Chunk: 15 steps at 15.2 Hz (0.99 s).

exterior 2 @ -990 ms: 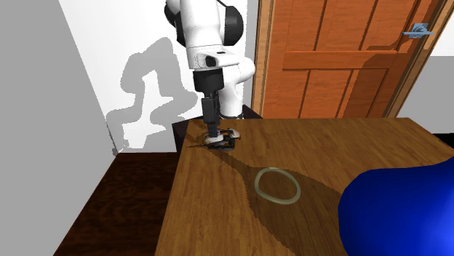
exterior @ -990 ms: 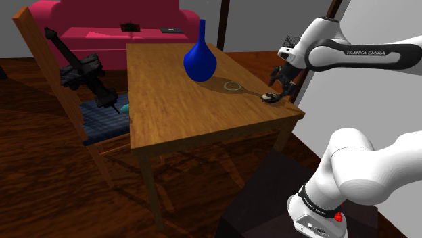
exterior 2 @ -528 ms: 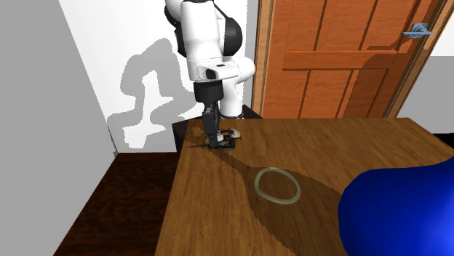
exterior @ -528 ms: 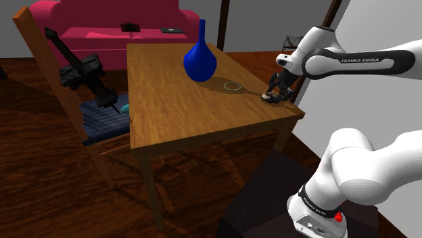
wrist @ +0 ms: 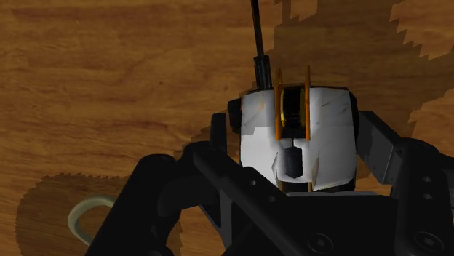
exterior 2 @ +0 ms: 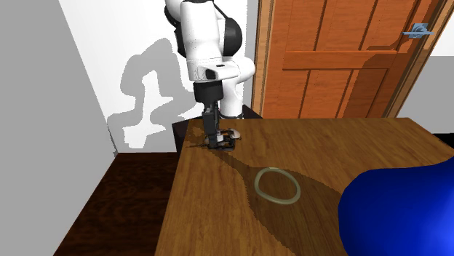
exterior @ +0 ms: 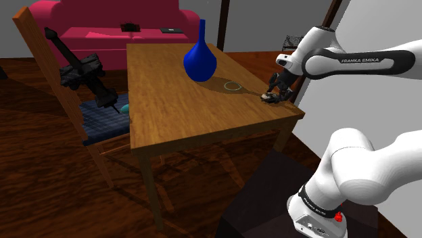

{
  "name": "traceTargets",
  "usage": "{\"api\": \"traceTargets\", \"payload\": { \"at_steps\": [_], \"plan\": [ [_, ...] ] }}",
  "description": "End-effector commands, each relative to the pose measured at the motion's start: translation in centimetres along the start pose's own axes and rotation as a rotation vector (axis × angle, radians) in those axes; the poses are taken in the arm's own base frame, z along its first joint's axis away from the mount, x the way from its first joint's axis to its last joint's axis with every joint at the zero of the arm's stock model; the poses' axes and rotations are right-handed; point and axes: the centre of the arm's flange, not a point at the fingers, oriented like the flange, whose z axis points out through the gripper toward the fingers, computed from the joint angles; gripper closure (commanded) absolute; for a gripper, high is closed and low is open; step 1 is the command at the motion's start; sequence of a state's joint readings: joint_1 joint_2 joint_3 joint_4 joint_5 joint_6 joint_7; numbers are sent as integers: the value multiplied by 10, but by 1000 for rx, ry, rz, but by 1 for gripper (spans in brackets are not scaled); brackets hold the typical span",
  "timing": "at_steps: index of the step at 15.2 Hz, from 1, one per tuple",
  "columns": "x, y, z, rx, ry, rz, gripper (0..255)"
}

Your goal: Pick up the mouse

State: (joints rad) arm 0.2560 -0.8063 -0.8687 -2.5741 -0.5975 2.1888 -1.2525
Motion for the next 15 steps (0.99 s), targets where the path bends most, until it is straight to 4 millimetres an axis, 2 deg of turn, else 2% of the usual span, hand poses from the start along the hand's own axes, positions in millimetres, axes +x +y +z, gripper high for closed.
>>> {"api": "traceTargets", "payload": {
  "at_steps": [1,15],
  "plan": [
    [1,0,0,1,0,0,255],
    [9,18,-71,1,0,0,255]
  ]
}}
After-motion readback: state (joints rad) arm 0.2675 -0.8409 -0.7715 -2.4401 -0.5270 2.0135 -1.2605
